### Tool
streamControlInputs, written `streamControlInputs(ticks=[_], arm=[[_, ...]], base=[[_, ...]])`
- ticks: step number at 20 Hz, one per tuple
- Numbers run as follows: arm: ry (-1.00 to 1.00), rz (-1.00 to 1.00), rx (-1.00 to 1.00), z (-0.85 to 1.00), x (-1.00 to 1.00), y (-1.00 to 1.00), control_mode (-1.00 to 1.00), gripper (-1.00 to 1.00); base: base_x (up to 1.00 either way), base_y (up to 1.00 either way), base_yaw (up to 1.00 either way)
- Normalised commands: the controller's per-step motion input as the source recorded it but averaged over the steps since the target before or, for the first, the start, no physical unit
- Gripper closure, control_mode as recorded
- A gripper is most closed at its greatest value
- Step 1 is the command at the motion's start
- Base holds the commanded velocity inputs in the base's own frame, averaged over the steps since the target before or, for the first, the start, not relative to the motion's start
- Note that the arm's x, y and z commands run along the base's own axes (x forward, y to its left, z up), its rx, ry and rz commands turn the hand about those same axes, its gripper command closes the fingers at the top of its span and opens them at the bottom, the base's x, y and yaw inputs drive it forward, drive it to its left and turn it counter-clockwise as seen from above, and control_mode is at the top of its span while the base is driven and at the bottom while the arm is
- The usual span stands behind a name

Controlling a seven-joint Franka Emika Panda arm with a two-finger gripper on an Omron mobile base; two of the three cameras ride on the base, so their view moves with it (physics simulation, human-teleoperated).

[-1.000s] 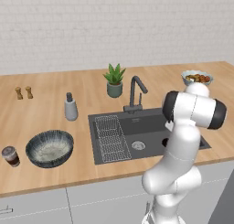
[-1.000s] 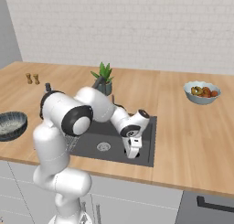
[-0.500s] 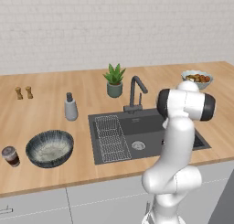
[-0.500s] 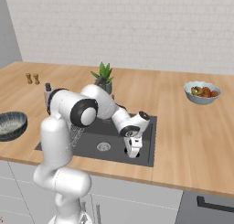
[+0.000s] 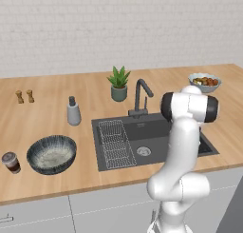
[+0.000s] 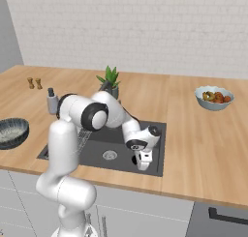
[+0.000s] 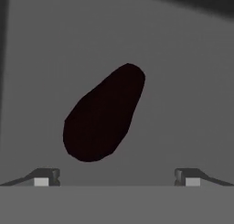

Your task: Pick the avocado from the sink and place it in the bowl. Then pick the bowl and place it in the microwave. Then close the microwave door and press the start button.

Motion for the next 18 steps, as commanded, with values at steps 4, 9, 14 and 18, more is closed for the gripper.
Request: streamControlInputs(ticks=[4, 9, 14, 18], arm=[[-0.11, -0.09, -0.03, -0.26, 0.25, -0.12, -1.00, -1.00], [-0.03, -0.07, -0.04, -0.49, 0.31, -0.03, -1.00, -1.00], [0.00, -0.03, -0.01, -0.47, 0.34, 0.00, -1.00, 1.00], [0.04, 0.00, 0.00, -0.09, 0.04, 0.01, -1.00, 1.00]], base=[[0.00, 0.00, 0.00], [0.00, 0.00, 0.00], [0.00, 0.00, 0.00], [0.00, 0.00, 0.00]])
